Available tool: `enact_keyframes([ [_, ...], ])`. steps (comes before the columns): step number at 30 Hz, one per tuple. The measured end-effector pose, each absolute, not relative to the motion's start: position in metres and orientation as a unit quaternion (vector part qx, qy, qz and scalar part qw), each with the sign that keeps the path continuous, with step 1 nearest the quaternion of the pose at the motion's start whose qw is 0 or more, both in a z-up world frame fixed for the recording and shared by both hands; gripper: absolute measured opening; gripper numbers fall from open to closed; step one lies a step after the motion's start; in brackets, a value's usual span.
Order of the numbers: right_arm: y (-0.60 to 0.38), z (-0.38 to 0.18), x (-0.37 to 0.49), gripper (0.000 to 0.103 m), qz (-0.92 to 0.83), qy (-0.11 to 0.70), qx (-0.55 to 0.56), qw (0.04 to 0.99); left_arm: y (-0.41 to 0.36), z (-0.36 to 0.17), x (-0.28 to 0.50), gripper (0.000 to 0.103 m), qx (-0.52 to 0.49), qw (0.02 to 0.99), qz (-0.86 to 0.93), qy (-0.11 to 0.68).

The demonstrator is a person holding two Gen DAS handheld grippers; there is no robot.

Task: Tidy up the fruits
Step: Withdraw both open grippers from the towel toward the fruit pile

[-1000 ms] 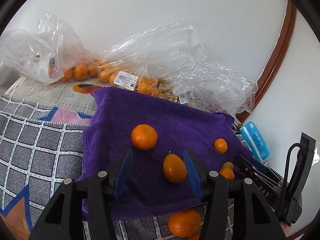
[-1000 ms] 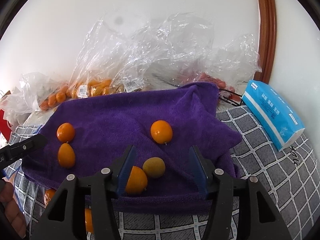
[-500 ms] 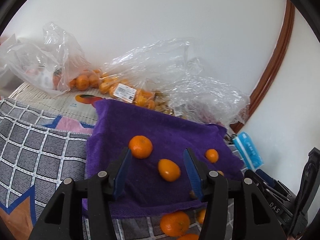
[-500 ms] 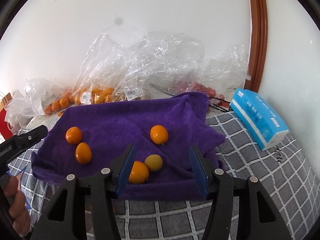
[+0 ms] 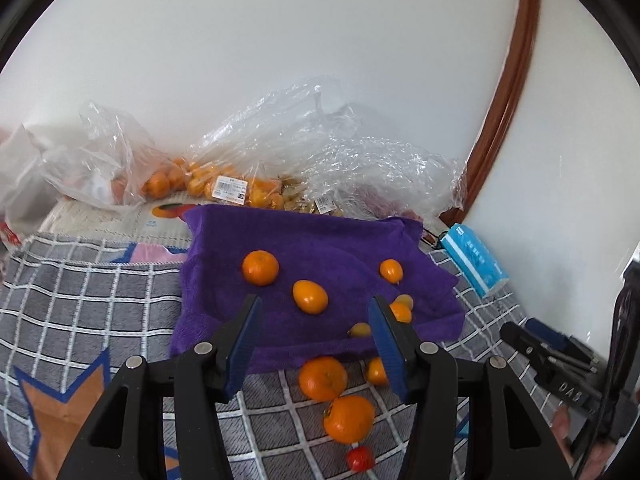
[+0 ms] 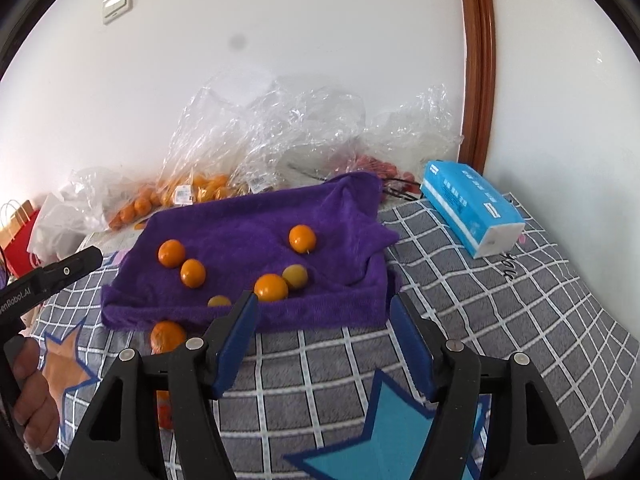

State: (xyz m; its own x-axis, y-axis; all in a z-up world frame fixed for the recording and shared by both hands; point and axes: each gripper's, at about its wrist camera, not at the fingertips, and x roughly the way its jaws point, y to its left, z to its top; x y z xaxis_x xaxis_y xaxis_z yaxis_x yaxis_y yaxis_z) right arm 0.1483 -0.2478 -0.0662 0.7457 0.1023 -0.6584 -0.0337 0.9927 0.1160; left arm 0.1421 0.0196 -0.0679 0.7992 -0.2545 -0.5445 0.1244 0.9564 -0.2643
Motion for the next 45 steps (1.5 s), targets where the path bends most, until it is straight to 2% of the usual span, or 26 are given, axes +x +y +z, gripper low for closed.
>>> enact_keyframes([
  [3, -0.246, -0.063, 0.136, 0.076, 0.045, 0.350, 0.051, 0.934, 0.018, -0.066, 0.123, 0.061, -0.096, 0.951, -0.087, 0.282],
  [17, -0.228, -0.077, 0.102, 0.076, 0.068, 0.345, 0.051, 0.935, 0.037, -0.085, 0.082, 0.061, -0.085, 0.950, -0.021, 0.299],
  [31, -0.232, -0.092, 0.098, 0.076, 0.059, 0.349, 0.064, 0.933, 0.057, -0.111, 0.084, 0.060, -0.084, 0.934, 0.000, 0.346],
  [45, -0.216, -0.107, 0.115, 0.076, 0.087, 0.388, 0.066, 0.915, 0.074, -0.126, 0.101, 0.061, -0.090, 0.925, -0.014, 0.370],
])
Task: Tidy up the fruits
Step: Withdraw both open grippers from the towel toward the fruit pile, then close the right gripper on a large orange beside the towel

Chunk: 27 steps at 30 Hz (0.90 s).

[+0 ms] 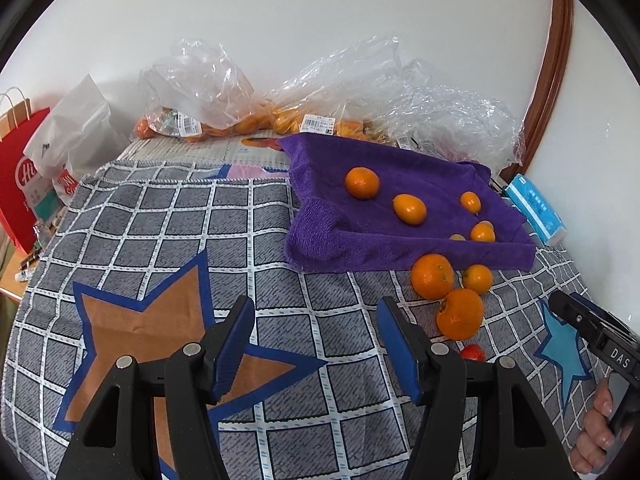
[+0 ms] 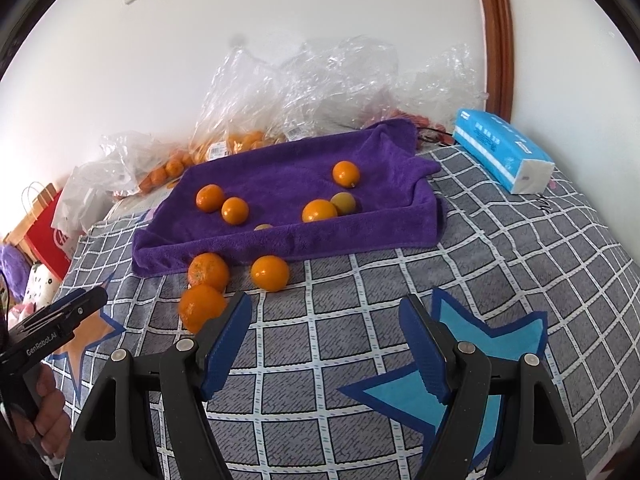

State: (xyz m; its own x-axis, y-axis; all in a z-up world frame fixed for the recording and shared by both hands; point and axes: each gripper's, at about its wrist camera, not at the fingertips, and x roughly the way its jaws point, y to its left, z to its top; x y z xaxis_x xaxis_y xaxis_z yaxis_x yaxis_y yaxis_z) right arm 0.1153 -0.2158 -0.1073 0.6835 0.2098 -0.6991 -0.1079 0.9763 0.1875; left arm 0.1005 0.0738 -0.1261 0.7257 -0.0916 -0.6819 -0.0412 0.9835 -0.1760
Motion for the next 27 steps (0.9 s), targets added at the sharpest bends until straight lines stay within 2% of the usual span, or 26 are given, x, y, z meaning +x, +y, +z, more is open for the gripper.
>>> enact_keyframes([
  [5, -0.201, -0.109, 0.119, 0.071, 0.096, 0.382, 0.049, 0.918, 0.081, -0.132, 0.104, 0.061, -0.104, 0.923, -0.023, 0.370],
  [16, -0.175, -0.120, 0.140, 0.052, 0.126, 0.396, 0.054, 0.908, 0.093, -0.142, 0.106, 0.061, -0.145, 0.920, -0.053, 0.359],
  [27, -0.162, -0.131, 0.150, 0.052, 0.138, 0.408, 0.051, 0.901, 0.102, -0.145, 0.108, 0.061, -0.168, 0.916, -0.043, 0.362],
])
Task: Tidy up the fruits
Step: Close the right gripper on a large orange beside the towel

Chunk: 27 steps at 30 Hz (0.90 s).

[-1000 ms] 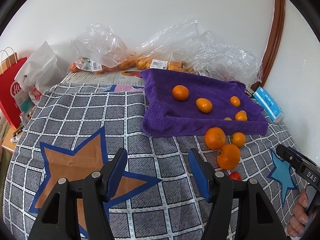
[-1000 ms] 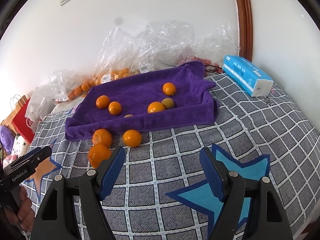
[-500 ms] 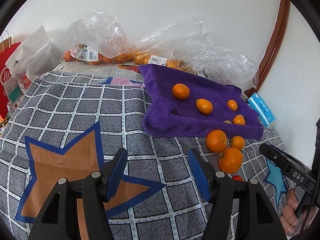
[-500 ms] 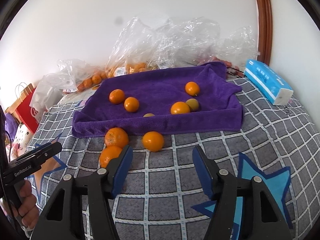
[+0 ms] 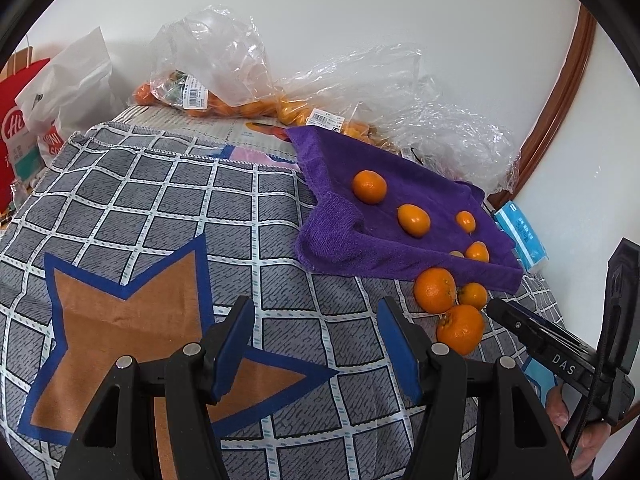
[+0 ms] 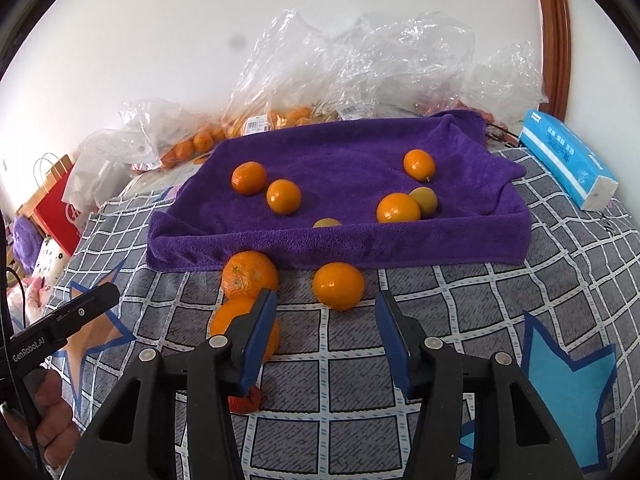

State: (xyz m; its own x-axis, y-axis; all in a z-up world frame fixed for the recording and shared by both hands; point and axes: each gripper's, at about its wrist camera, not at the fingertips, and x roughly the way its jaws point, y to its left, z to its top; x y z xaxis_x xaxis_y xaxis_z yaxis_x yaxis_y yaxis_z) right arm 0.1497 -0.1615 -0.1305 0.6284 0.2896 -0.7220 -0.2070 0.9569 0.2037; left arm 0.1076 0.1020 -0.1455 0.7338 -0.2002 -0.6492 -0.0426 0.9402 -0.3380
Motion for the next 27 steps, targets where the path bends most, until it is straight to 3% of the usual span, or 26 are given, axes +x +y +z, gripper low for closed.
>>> enact_keyframes([
  [14, -0.166, -0.134, 0.148, 0.052, 0.142, 0.405, 0.066, 0.901, 0.104, -0.148, 0.110, 0.061, -0.161, 0.916, -0.016, 0.366],
  [18, -0.168, -0.137, 0.157, 0.045, 0.132, 0.409, 0.065, 0.901, 0.106, -0.148, 0.109, 0.061, -0.167, 0.917, -0.012, 0.362],
  [27, -0.158, -0.148, 0.183, 0.044, 0.124, 0.429, 0.034, 0.894, 0.108, -0.150, 0.112, 0.061, -0.177, 0.914, -0.018, 0.365],
])
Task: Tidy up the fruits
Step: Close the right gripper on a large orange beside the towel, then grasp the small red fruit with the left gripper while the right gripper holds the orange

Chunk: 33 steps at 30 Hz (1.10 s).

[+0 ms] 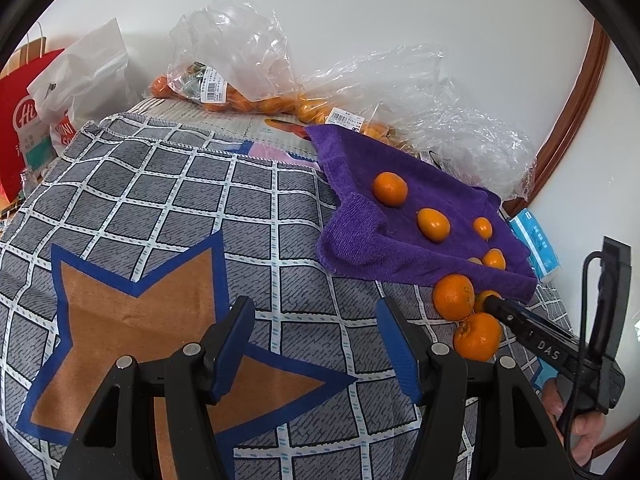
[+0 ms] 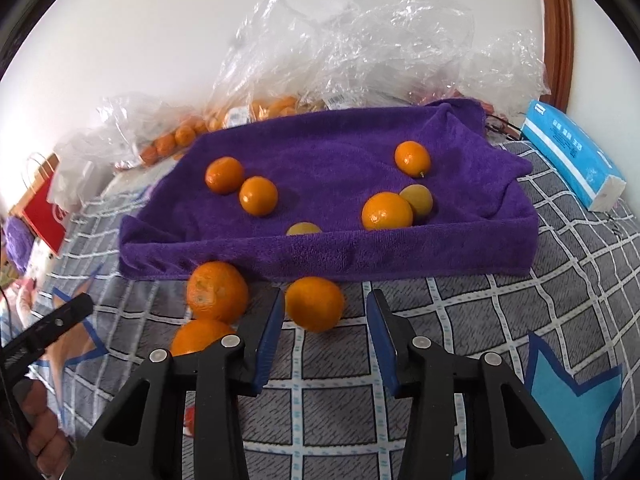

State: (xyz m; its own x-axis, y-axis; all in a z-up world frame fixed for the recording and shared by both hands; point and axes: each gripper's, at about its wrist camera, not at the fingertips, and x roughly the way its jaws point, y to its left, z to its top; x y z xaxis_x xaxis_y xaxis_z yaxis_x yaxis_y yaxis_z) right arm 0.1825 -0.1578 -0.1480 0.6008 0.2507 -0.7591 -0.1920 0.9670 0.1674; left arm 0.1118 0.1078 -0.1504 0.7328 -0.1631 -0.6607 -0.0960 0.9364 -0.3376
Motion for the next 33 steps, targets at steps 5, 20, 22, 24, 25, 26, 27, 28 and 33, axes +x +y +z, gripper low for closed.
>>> enact_keyframes([
  [5, -0.146, -0.155, 0.185, 0.034, 0.136, 0.442, 0.010, 0.887, 0.102, -0.149, 0.110, 0.061, -0.163, 0.920, -0.026, 0.356],
  [20, -0.239, -0.141, 0.145, 0.034, 0.095, 0.402, 0.042, 0.910, 0.027, -0.140, 0.116, 0.060, -0.158, 0.891, -0.121, 0.407],
  [22, -0.254, -0.140, 0.137, 0.034, 0.092, 0.401, 0.053, 0.910, 0.014, -0.142, 0.116, 0.060, -0.156, 0.885, -0.136, 0.418],
  [24, -0.265, -0.139, 0.128, 0.034, 0.088, 0.398, 0.057, 0.912, 0.001, -0.146, 0.115, 0.059, -0.146, 0.882, -0.137, 0.427],
  [25, -0.268, -0.139, 0.124, 0.034, 0.086, 0.395, 0.058, 0.913, -0.005, -0.148, 0.114, 0.059, -0.139, 0.882, -0.135, 0.430],
  [26, -0.271, -0.139, 0.121, 0.034, 0.084, 0.394, 0.058, 0.914, -0.010, -0.149, 0.113, 0.056, -0.133, 0.882, -0.131, 0.432],
  [27, -0.275, -0.139, 0.117, 0.034, 0.082, 0.392, 0.060, 0.914, -0.015, -0.152, 0.112, 0.053, -0.127, 0.882, -0.125, 0.435],
  [28, -0.278, -0.140, 0.114, 0.034, 0.081, 0.391, 0.061, 0.915, -0.019, -0.153, 0.111, 0.049, -0.125, 0.882, -0.122, 0.438],
  [33, -0.288, -0.142, 0.103, 0.034, 0.083, 0.390, 0.075, 0.914, -0.032, -0.159, 0.115, 0.041, -0.121, 0.877, -0.110, 0.452],
])
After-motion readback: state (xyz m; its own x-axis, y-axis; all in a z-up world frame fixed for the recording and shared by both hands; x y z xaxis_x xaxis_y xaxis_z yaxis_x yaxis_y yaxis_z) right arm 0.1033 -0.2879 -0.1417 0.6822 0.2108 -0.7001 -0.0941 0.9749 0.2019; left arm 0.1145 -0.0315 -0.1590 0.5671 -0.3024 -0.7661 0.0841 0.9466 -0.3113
